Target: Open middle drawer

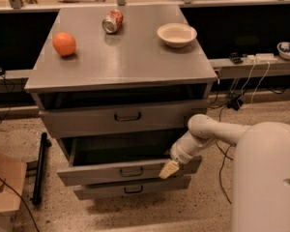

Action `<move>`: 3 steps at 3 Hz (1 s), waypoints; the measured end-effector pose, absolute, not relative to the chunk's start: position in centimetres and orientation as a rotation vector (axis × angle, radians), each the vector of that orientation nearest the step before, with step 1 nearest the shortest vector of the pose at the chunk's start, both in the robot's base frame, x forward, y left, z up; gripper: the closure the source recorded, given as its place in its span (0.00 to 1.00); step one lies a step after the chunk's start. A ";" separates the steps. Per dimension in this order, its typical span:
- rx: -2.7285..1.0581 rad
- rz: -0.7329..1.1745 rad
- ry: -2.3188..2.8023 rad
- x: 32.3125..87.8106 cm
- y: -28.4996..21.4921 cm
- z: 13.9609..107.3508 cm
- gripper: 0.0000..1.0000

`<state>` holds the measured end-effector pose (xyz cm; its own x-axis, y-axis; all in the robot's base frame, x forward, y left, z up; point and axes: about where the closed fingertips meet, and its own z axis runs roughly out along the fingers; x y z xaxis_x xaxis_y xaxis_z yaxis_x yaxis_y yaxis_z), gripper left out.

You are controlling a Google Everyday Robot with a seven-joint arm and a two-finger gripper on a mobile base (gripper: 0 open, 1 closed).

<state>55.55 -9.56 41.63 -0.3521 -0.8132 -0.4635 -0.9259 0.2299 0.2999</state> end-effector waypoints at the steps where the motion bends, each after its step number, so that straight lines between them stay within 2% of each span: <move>1: -1.649 0.791 2.291 55.7 -9.6 41.8 0.65; 2: -1.692 0.761 2.347 53.1 -9.7 41.4 0.62; 3: -1.699 0.756 2.355 52.9 -9.7 41.5 0.39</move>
Offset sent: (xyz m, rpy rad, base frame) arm -0.1522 -0.0130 -0.0049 -0.3689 0.1673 0.0831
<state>52.88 -9.68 41.49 -0.3524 -0.8488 -0.3941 -0.9196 0.2359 0.3143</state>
